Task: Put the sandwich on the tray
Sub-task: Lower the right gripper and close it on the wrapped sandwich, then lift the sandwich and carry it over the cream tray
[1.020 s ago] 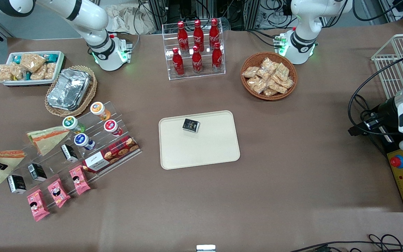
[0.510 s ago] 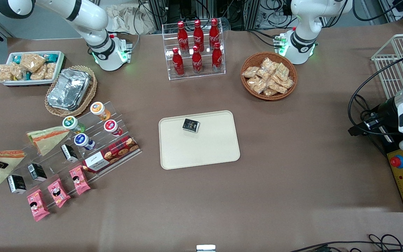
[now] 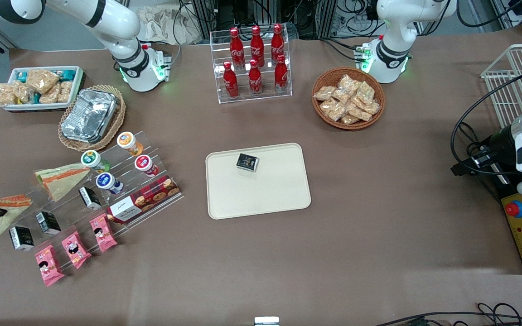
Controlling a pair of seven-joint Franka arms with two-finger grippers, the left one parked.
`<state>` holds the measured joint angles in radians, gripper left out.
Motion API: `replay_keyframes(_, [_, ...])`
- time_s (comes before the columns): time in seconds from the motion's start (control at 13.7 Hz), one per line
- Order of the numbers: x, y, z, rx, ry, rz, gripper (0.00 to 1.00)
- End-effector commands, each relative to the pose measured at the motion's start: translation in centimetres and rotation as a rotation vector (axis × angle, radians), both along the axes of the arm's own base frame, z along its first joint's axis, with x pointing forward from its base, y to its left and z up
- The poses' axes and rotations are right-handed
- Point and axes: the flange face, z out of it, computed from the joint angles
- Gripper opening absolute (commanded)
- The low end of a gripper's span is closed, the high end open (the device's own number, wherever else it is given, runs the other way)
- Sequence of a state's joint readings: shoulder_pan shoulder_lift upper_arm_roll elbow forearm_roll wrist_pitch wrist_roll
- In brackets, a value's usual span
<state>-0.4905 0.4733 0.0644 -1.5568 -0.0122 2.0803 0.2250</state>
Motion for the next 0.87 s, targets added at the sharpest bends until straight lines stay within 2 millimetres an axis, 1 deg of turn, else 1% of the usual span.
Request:
replay_keyframes(0.0, [0.4,0.7,3.0,0.017,-0.058,0.011,0.0])
replay_keyframes(0.07, [0.3,1.1,4.2,0.017,-0.061,0.015,0.0])
replay_keyframes(0.15, [0.1,1.5,6.2,0.035,-0.065,0.012,0.0])
replay_keyframes(0.22, [0.1,2.3,8.2,0.08,-0.059,0.009,0.0])
replay_keyframes(0.36, [0.0,2.9,12.1,0.131,-0.029,-0.003,0.0])
replay_keyframes(0.44, [0.1,4.3,12.5,0.149,0.007,-0.031,0.0])
replay_keyframes(0.51, [0.2,6.5,13.4,0.16,0.037,-0.074,0.0])
replay_keyframes(0.58, [0.2,9.0,14.7,0.164,0.055,-0.137,0.0])
replay_keyframes(0.66, [0.3,11.8,15.6,0.169,0.086,-0.204,0.0])
replay_keyframes(0.8, [0.8,18.0,16.5,0.164,0.129,-0.32,0.0])
